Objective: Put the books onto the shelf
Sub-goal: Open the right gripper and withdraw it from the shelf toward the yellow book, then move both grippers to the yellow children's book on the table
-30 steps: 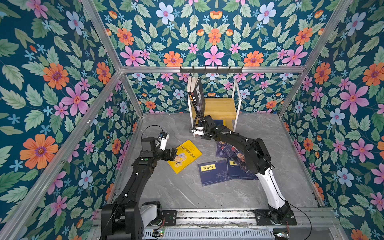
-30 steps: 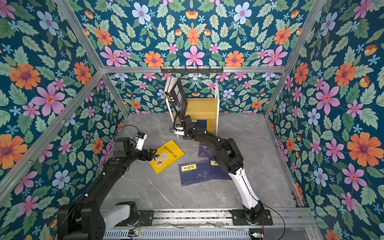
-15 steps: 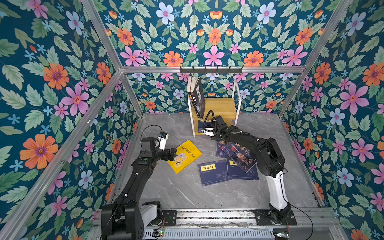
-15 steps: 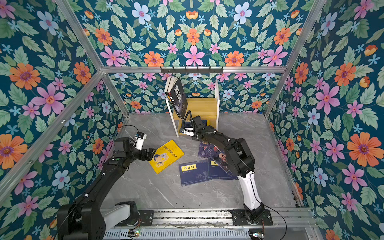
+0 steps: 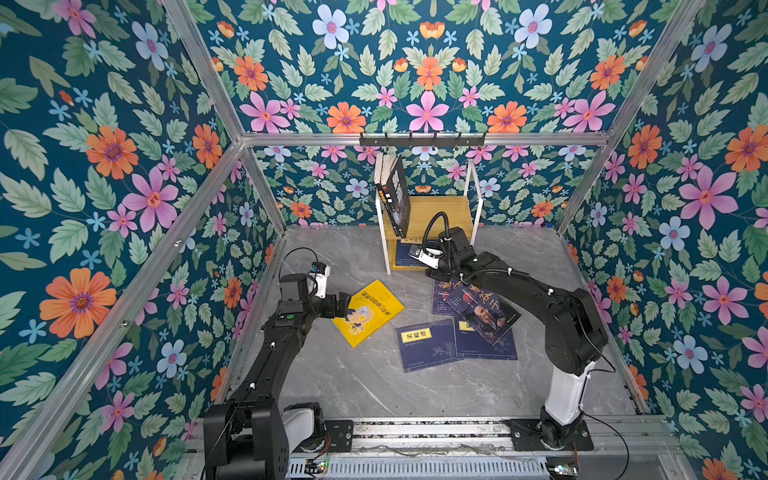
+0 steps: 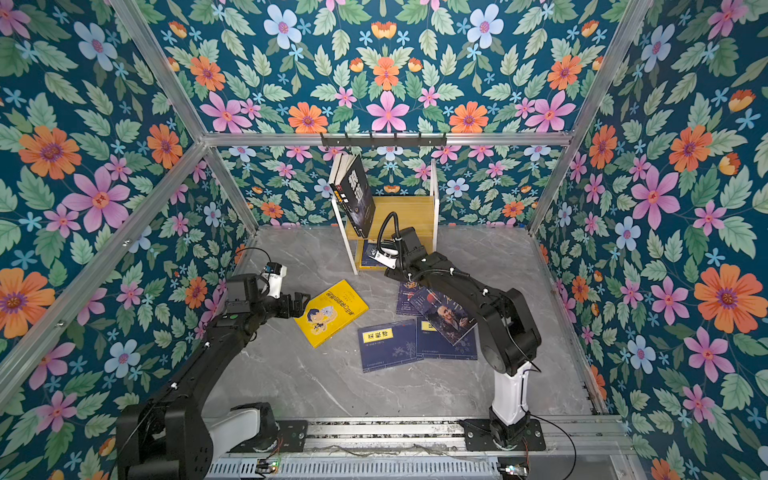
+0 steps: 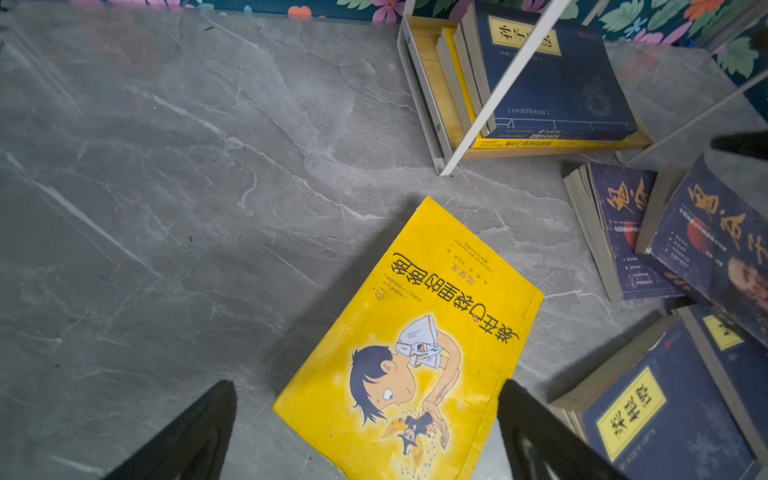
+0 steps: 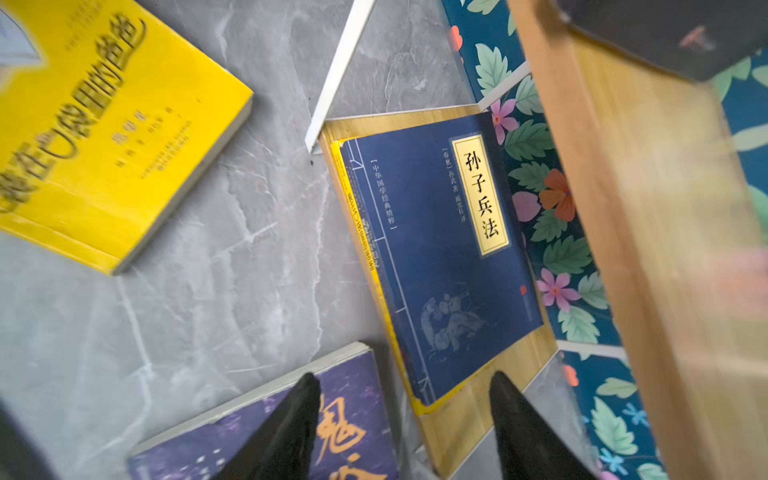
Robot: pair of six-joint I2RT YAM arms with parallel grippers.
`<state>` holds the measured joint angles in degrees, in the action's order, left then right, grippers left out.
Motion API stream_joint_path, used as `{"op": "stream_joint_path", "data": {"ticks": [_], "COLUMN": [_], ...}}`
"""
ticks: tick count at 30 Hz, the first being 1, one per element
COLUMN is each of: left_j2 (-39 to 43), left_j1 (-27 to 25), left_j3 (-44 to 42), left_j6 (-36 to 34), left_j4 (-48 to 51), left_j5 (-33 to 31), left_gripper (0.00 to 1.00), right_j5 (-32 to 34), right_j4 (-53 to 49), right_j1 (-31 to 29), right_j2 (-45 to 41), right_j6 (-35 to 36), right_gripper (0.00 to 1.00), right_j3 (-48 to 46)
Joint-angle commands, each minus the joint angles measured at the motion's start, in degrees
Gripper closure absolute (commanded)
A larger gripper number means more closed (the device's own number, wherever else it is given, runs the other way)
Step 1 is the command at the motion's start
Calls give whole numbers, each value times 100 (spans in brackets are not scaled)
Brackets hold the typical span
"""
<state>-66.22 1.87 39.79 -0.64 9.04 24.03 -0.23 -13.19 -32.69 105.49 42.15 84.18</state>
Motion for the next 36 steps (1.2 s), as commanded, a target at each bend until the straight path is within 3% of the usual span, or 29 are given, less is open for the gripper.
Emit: {"op": "stream_joint_path", "data": {"ticks": [1, 6, 15, 20, 24, 28, 36], "left_j2": [-45, -180, -465, -656, -781, -647, -876], "left_j1": [97, 130, 147, 147, 140, 143, 147], "left_j3": [-44, -116, -154, 187, 191, -221, -623], "left_j6": [780, 1031, 2060, 2088, 2102, 2408, 2885], "left_j4": [-133, -233, -59, 706, 1106, 913, 546], "left_j5": [193, -146, -14, -30, 435, 474, 691], "left_gripper": [0, 0, 0, 0, 0, 0, 1], "right_j5": [-536, -572, -461, -449, -610, -640, -768], "right_j4": [122, 92, 252, 249, 607, 662, 728], "right_j1": [-59, -312, -691, -843, -994, -1127, -1230], "right_j2": [-400, -900, -950, -696, -438, 49, 966], "right_j6": [-1346, -2456, -4208, -5009, -5733, -6300, -6719], "right_gripper": [24, 11, 14, 17, 18, 21, 24], "right_j3": [-376, -843, -1164, -1076, -1133, -905, -193]}}
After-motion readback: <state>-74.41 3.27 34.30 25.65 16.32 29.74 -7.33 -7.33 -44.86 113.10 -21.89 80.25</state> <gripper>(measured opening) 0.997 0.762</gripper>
